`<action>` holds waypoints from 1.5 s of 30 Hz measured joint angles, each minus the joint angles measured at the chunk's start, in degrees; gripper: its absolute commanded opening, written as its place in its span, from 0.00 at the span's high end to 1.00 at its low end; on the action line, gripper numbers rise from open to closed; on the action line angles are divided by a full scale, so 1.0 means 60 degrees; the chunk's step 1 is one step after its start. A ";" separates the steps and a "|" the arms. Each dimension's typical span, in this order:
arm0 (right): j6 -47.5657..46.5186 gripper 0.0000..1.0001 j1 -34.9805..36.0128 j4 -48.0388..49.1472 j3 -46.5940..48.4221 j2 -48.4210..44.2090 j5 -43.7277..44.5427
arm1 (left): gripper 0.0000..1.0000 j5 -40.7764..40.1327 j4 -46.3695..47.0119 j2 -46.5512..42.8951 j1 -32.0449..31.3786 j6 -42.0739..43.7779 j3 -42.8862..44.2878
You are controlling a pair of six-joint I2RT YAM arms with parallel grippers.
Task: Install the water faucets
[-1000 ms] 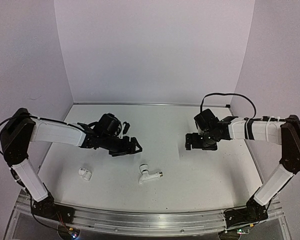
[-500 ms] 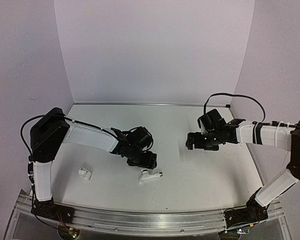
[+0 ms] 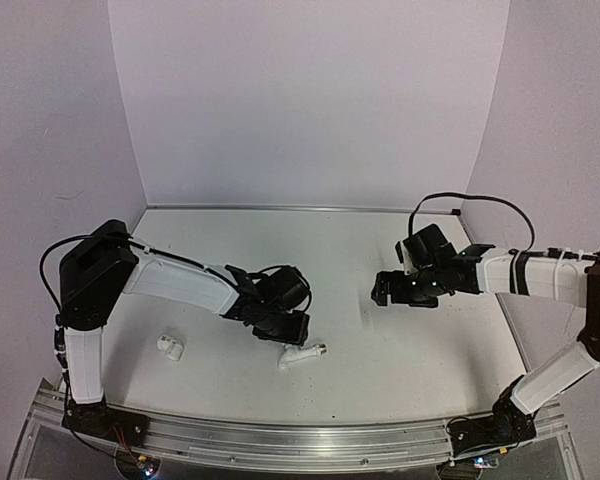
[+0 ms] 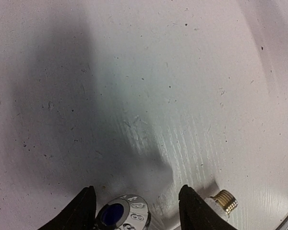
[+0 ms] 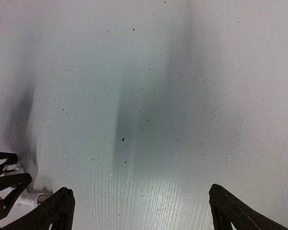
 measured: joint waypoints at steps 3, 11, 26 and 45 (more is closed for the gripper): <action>0.0000 0.02 0.0000 0.0140 -0.0115 -0.0099 -0.0281 | 0.60 -0.0177 -0.0043 -0.0053 -0.0070 -0.0168 -0.0096; 0.0066 0.02 0.0000 0.0567 -0.0232 -0.0117 -0.1039 | 0.85 -0.0577 -0.0262 -0.0199 -0.0078 -0.0234 -0.0218; 0.0188 0.03 0.0480 0.2645 -0.0893 -0.0019 -0.3857 | 1.00 -0.1832 -0.0267 -0.1455 -0.0078 0.0636 -0.0547; -0.0109 0.08 0.3399 0.7007 -0.1820 -0.0108 -0.2609 | 1.00 -0.0357 0.3692 -0.4466 0.1002 -0.3488 -0.2446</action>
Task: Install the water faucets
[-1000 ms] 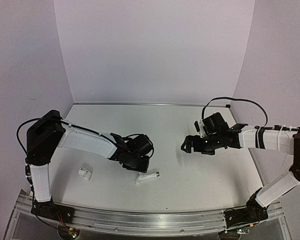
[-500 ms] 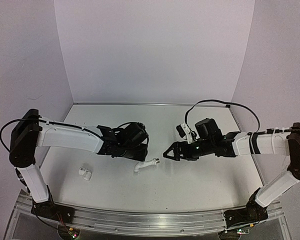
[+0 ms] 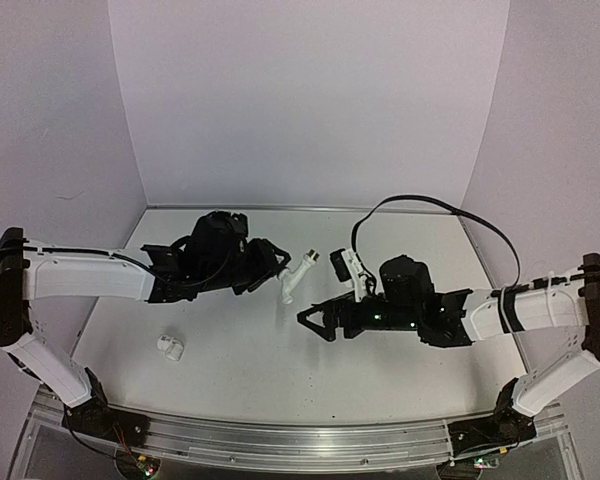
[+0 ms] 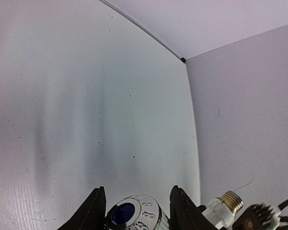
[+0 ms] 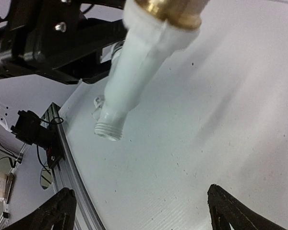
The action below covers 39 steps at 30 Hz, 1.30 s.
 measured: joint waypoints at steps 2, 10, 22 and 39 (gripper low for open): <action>-0.0180 0.12 0.0249 0.0432 0.0005 -0.0022 0.0536 | 1.00 0.0069 0.0595 -0.0234 0.0105 -0.0661 -0.0282; -0.0751 0.24 0.0670 0.1128 0.0610 0.0175 0.1761 | 1.00 0.0408 0.3045 -0.0446 0.0118 -0.2578 -0.1666; -0.0803 0.59 0.0746 0.1738 0.1348 0.1058 0.2697 | 1.00 0.0820 0.4514 -0.0330 0.0118 -0.3259 -0.1755; -0.1281 1.00 0.0824 0.0855 0.0990 0.0498 0.3226 | 0.15 0.1227 0.5216 -0.0745 0.0452 -0.2009 -0.3310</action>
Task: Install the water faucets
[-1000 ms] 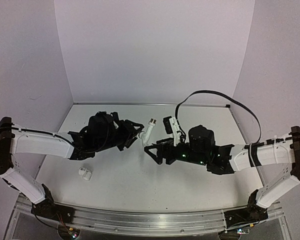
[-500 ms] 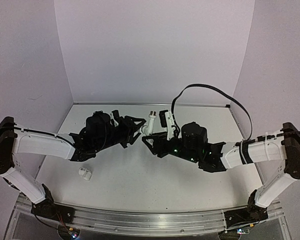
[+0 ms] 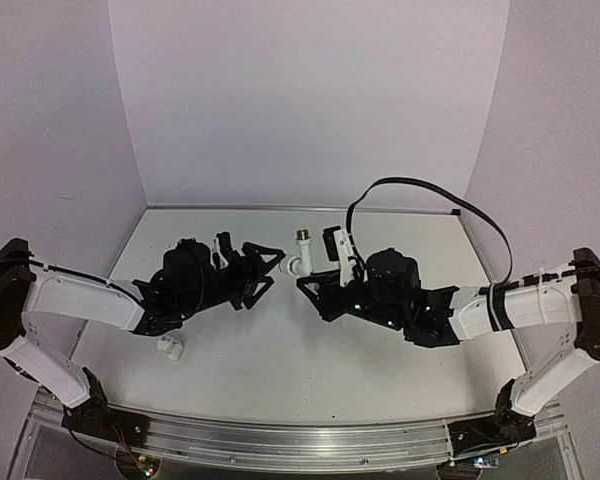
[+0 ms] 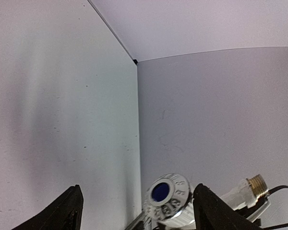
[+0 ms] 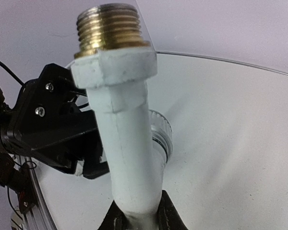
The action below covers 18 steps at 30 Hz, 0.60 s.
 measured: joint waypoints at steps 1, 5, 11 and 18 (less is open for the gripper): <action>-0.0143 1.00 -0.0003 -0.0378 -0.0007 -0.0162 -0.0024 | 0.15 0.0046 -0.0244 -0.0210 0.0073 0.0323 -0.0139; -0.0586 1.00 -0.0008 -0.1713 -0.0024 -0.0743 -0.0033 | 0.15 0.0105 -0.1400 -0.1156 0.0230 0.1725 -0.0191; -0.0830 1.00 -0.0008 -0.3534 -0.0087 -0.0940 0.0195 | 0.15 0.0406 -0.2856 -0.1890 0.0231 0.3762 0.0600; -0.0902 1.00 -0.0019 -0.4943 -0.0093 -0.0868 0.0200 | 0.25 0.1534 -0.3477 -0.1610 0.0231 0.4793 0.1006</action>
